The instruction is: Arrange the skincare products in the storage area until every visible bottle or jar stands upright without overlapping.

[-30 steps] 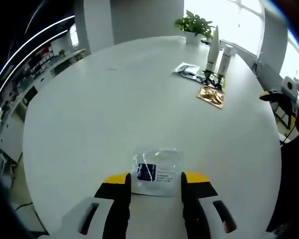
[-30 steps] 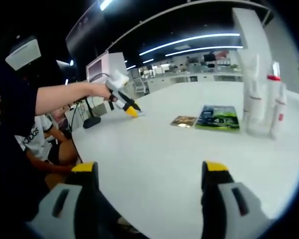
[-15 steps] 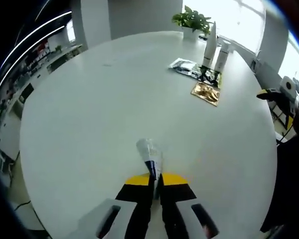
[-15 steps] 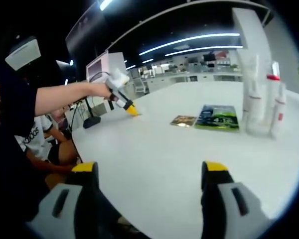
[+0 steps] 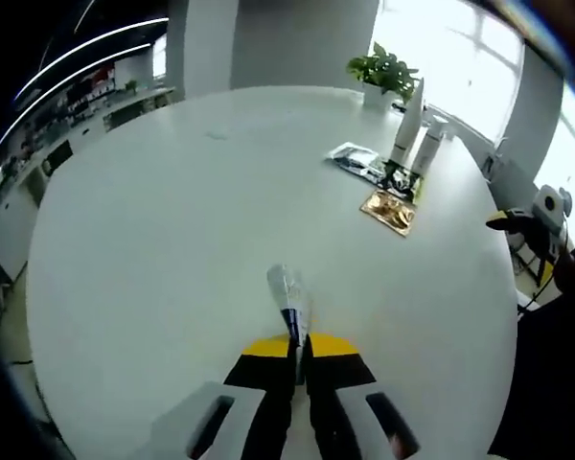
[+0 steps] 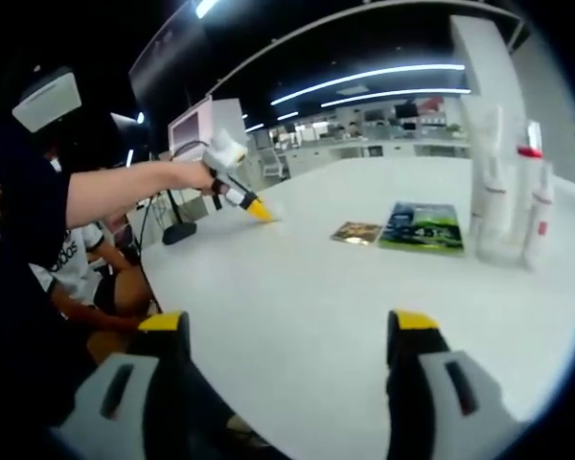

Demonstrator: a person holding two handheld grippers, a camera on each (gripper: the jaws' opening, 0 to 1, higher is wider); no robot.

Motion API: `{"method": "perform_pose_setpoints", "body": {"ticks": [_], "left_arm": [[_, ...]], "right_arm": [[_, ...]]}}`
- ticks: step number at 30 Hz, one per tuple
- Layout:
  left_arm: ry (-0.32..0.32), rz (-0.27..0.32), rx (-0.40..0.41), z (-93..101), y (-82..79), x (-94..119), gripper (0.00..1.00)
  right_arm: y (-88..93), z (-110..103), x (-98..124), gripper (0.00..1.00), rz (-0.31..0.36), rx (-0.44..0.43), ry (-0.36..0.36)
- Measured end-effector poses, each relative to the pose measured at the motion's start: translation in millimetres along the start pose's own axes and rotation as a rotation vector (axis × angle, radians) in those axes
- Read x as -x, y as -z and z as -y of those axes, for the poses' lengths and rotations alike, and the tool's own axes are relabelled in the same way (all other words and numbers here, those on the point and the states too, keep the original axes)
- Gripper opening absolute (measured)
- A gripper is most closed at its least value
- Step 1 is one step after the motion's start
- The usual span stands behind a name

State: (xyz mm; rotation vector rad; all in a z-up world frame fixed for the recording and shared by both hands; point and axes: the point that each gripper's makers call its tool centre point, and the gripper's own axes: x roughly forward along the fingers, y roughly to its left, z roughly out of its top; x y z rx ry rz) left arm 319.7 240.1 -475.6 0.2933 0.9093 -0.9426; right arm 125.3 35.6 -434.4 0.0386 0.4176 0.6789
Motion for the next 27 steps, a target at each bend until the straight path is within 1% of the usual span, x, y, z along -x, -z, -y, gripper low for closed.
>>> {"method": "perform_pose_setpoints", "body": {"ticks": [5,8,12,15,17,22,27], "left_arm": [[0.005,0.000,-0.006,3.8,1.2,2,0.02],[0.010,0.006,-0.003,7.7,0.1,4,0.02],[0.015,0.021,-0.010,11.8,-3.1,8,0.02],[0.016,0.028,-0.013,12.3,-4.1,10,0.02],[0.018,0.031,-0.008,13.3,-3.2,11,0.02],[0.024,0.034,0.001,17.7,1.7,11,0.02],[0.028,0.036,0.010,18.9,3.6,12,0.02]], "right_arm": [[-2.7,-4,-3,0.85,0.007,-0.004,-0.009],[-8.1,-4,-7,0.85,0.013,-0.002,-0.014],[-21.2,-5,-14,0.85,0.036,-0.008,-0.026],[-38.3,-9,-20,0.84,0.069,-0.007,-0.043],[-48.0,-9,-25,0.84,0.085,-0.003,-0.050],[-60.2,-17,-35,0.82,0.104,0.001,-0.076],[-71.6,-19,-46,0.82,0.118,-0.002,-0.093]]}}
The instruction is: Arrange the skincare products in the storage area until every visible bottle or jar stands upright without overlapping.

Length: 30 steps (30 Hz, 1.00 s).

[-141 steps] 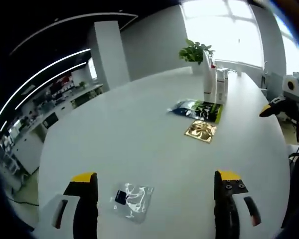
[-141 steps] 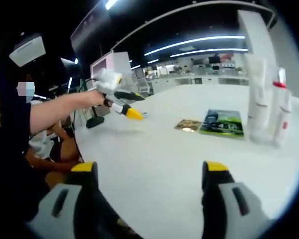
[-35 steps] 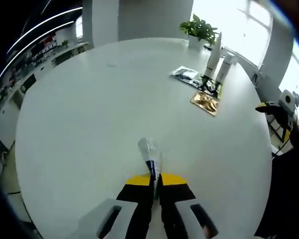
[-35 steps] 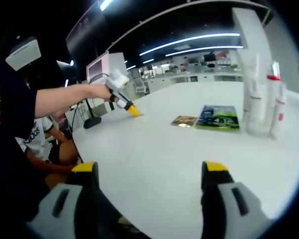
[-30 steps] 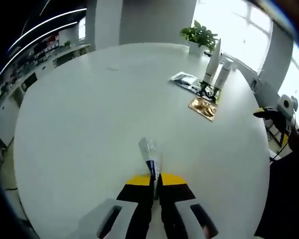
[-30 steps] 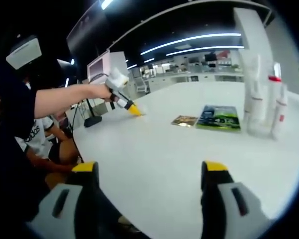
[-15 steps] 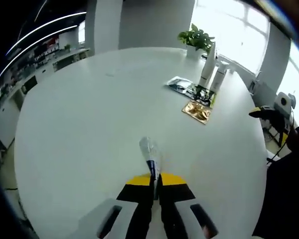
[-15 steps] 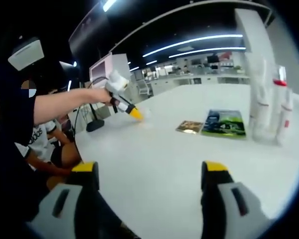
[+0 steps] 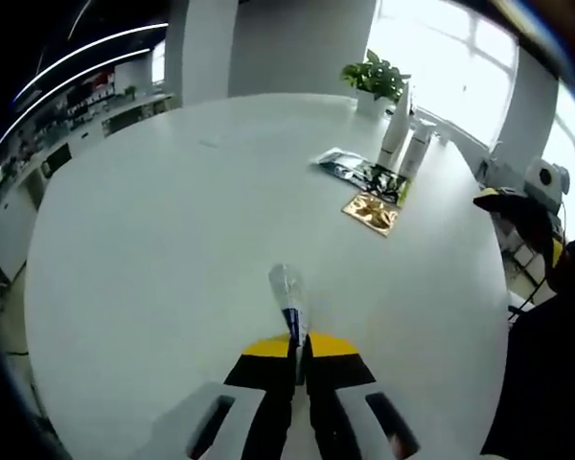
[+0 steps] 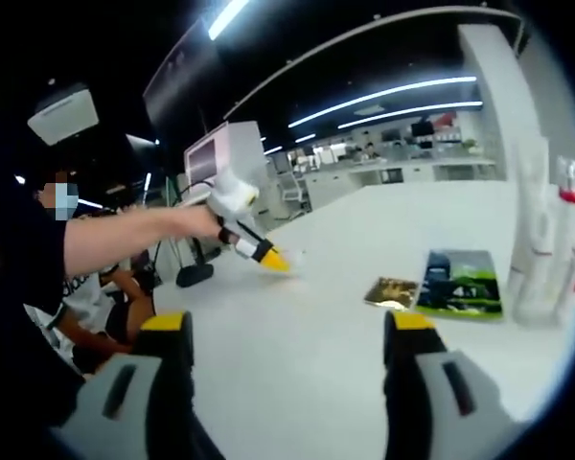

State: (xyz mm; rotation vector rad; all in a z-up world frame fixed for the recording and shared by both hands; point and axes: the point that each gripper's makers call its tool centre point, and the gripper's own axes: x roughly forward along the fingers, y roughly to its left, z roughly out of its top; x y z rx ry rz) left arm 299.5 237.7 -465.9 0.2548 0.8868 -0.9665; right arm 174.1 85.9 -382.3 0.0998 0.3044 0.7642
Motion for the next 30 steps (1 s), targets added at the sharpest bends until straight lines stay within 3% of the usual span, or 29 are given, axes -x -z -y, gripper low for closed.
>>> {"method": "perform_pose_setpoints", "body": {"ticks": [12,30], "left_arm": [[0.010,0.013,-0.005,12.3,-3.7,1,0.02],[0.039,0.063,-0.033,38.1,-16.1,7,0.02]], "right_arm": [[-23.3,3,-30,0.80,0.031,0.004,-0.029],[-19.2,10,-43,0.78,0.024,-0.019,-0.026]]}}
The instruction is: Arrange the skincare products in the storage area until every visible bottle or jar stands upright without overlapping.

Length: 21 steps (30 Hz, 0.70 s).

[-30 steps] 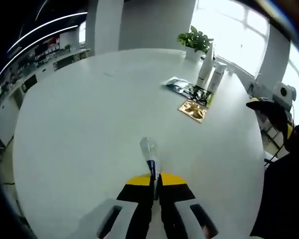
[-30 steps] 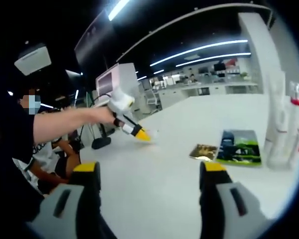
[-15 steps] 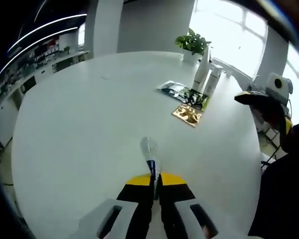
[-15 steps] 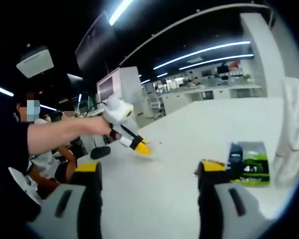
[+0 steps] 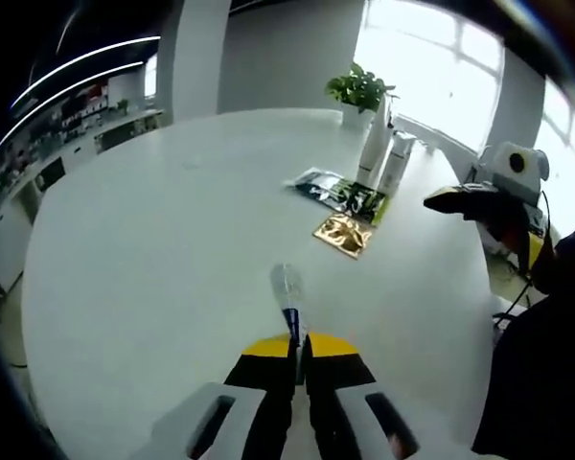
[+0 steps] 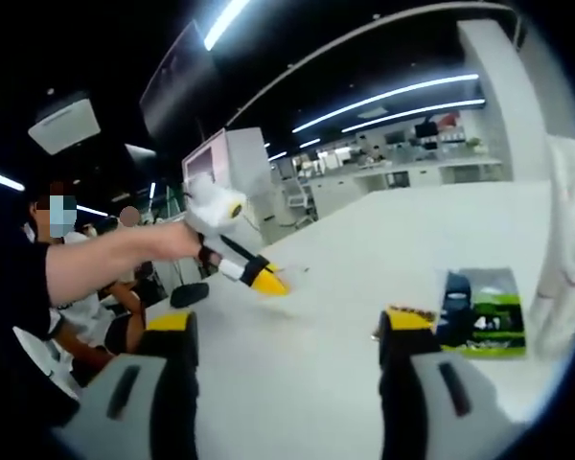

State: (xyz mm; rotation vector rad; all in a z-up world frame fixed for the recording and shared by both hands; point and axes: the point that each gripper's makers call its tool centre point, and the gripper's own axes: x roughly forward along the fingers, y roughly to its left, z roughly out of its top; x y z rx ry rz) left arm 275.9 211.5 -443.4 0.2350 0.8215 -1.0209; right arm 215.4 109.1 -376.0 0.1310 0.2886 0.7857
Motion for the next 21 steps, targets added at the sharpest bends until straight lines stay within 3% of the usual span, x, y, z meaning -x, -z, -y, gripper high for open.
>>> {"method": "perform_pose_setpoints", "body": {"ticks": [21], "left_arm": [[0.039,0.080,-0.042,43.1,-14.0,1,0.02]], "right_arm": [[8.1,1,-5,0.74,-0.008,-0.036,-0.009]]}}
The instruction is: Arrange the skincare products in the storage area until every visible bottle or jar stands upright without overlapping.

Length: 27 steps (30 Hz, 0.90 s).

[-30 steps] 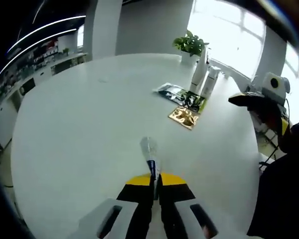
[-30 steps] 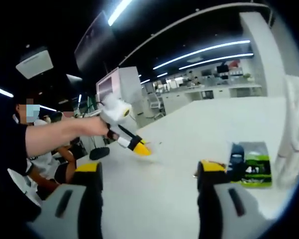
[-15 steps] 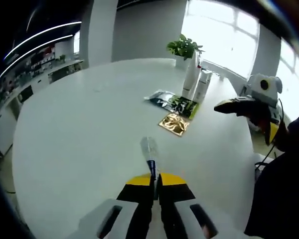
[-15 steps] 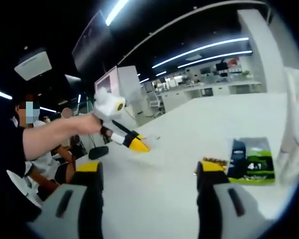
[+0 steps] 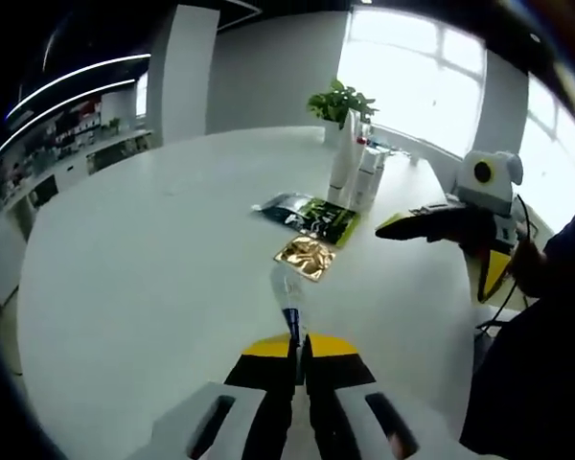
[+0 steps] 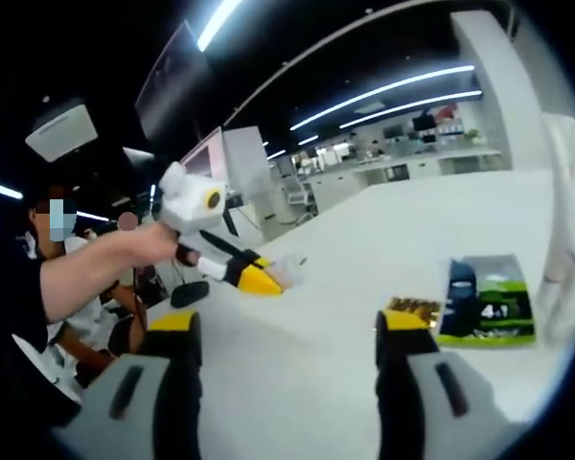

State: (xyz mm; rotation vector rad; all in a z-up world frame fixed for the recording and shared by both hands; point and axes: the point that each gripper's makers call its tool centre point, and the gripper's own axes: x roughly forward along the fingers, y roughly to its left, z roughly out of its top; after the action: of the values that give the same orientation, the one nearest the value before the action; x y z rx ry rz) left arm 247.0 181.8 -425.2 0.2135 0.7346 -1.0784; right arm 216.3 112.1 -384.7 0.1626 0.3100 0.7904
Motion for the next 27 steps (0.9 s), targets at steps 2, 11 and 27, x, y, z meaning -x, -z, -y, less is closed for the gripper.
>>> {"method": "perform_pose_setpoints", "body": {"ticks": [2,11,27], "left_arm": [[0.002,0.003,-0.001,2.7,-0.4,0,0.02],[-0.002,0.018,-0.022,8.6,-3.1,3,0.02],[0.044,0.070,-0.051,26.8,-21.3,-1,0.02]], "right_arm": [[-0.1,0,0,0.74,0.002,-0.002,-0.001],[3.3,1,1,0.69,0.008,-0.017,0.001],[2.6,6,-1,0.59,0.031,-0.045,0.007]]}}
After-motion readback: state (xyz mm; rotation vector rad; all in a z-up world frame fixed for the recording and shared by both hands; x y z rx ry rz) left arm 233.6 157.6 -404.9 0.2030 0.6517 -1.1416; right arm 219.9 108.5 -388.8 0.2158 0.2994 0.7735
